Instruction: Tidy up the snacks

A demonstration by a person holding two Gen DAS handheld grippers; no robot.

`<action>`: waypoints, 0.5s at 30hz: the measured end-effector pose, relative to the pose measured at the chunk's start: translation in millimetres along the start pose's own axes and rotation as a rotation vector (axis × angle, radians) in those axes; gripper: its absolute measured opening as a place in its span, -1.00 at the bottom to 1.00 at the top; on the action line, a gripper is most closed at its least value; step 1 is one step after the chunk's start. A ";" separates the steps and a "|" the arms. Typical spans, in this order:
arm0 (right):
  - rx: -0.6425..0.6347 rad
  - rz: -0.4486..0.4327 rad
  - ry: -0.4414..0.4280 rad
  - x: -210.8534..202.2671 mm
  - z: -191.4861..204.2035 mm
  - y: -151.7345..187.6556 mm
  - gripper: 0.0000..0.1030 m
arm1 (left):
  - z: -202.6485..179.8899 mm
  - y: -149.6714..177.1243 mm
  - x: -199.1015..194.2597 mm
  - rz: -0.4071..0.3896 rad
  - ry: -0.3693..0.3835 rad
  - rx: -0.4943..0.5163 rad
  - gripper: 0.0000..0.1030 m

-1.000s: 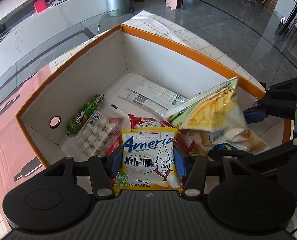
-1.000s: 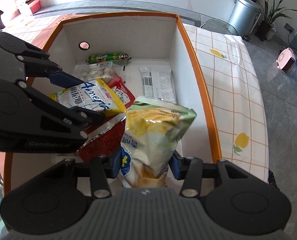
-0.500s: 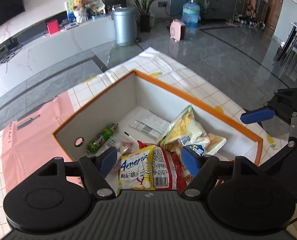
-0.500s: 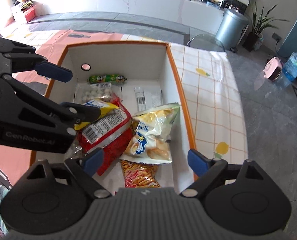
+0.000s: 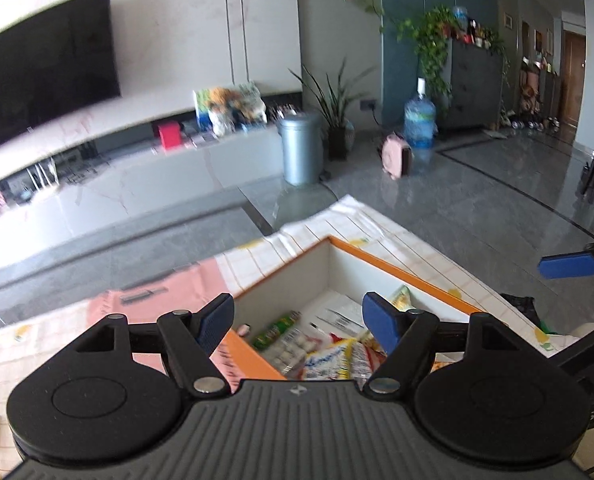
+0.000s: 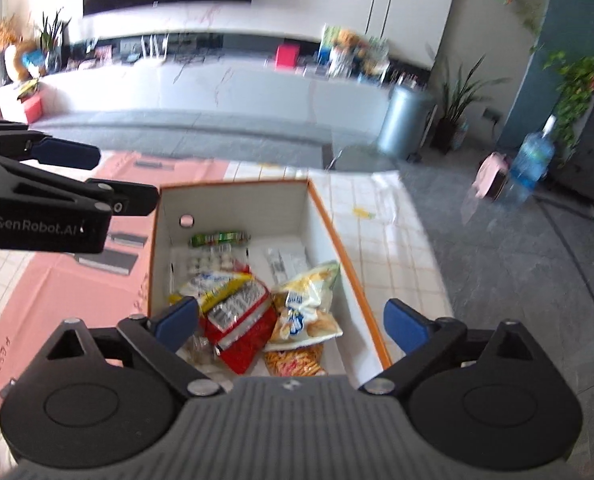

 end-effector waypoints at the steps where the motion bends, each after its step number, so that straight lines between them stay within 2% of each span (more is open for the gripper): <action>1: 0.009 -0.036 0.013 -9.5 2.6 0.4 0.92 | 0.8 0.3 -8.7 -0.021 -0.017 0.013 0.67; 4: 0.054 -0.102 0.035 -30.9 13.4 7.4 0.92 | 2.9 4.6 -31.5 -0.069 -0.053 0.049 0.67; 9: 0.148 -0.135 0.020 -50.8 36.5 25.7 0.92 | 7.6 24.6 -58.6 -0.143 -0.140 0.087 0.67; 15: 0.227 -0.164 0.041 -61.1 61.3 52.6 0.93 | 26.2 60.3 -74.8 -0.144 -0.166 -0.010 0.67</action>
Point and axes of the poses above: each gripper's, at about its wrist camera, not at the fingertips, and x roughly the way its jaws point, z to its left, y to its underside, the point moved 9 cm from there along x, roughly the way its jaws point, and after that the axes turned 6 degrees about y, right-handed, at the moved point
